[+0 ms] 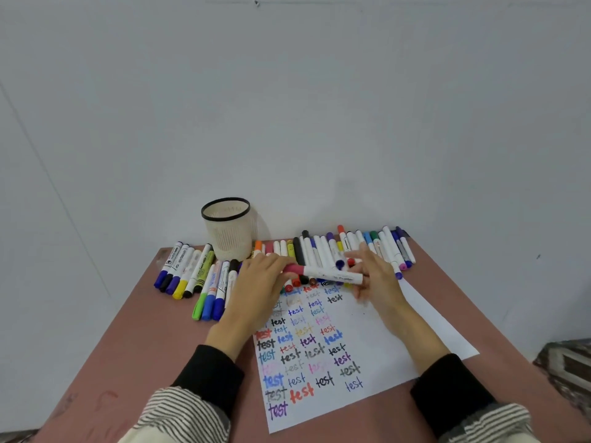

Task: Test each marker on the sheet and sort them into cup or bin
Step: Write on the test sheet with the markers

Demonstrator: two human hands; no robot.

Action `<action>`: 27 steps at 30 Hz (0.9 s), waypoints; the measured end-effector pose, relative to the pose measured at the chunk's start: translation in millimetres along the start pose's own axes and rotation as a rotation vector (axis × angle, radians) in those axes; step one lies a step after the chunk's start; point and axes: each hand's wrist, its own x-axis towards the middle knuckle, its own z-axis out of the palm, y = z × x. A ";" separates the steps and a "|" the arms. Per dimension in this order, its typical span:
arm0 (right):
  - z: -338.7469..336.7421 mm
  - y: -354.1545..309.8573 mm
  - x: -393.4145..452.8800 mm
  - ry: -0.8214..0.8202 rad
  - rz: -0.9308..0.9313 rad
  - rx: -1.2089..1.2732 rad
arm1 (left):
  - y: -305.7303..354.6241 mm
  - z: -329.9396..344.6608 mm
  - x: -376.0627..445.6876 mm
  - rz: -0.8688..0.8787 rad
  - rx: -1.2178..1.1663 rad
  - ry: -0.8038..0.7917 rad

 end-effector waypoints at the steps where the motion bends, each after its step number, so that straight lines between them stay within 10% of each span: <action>1: -0.4 0.4 -2.0 -0.012 0.002 -0.032 | 3.2 1.2 1.0 0.005 0.003 -0.011; 27: -13.5 4.2 0.4 0.025 0.094 0.178 | 56.0 13.0 10.7 0.120 0.059 -0.324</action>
